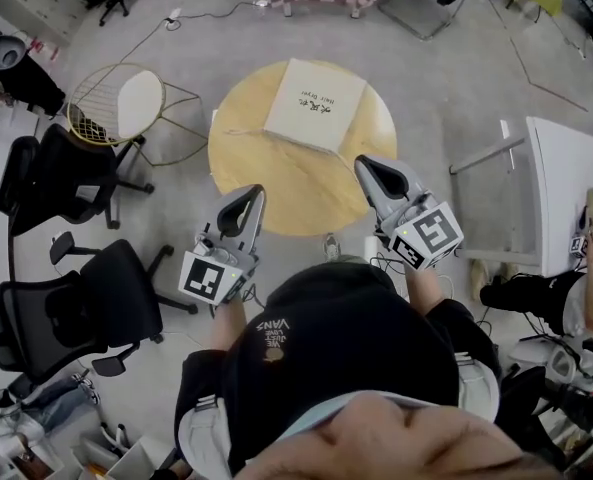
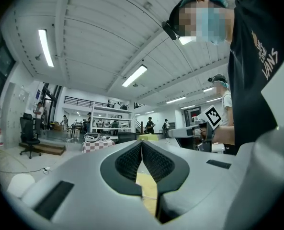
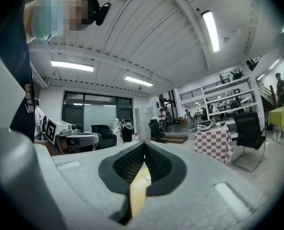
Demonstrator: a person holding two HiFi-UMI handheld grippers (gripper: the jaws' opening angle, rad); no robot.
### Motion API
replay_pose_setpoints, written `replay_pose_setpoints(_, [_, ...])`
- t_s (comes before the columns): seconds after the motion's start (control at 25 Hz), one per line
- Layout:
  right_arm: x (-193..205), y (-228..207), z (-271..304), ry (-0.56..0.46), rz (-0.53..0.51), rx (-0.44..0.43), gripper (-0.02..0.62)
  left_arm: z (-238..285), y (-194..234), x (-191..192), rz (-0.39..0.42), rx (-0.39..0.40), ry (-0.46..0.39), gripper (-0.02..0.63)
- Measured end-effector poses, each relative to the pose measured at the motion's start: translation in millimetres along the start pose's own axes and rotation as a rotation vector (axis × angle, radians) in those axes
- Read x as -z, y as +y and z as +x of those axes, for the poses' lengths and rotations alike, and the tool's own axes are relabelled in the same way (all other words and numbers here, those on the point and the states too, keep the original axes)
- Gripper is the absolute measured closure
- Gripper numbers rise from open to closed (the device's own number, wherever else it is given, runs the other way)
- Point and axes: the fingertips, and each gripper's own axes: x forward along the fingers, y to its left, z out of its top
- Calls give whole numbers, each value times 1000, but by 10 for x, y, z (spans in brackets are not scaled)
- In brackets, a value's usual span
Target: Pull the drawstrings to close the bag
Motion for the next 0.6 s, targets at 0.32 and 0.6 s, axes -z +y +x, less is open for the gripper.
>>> replay_pose_setpoints(0.32, [22,-449,200,-3,-4,-68,597,343,167,48,14,-90,4,606])
replay_pose_setpoints(0.6, [125,-611,344,-14,11,-99,597,503,324,146,3,-139,22,606])
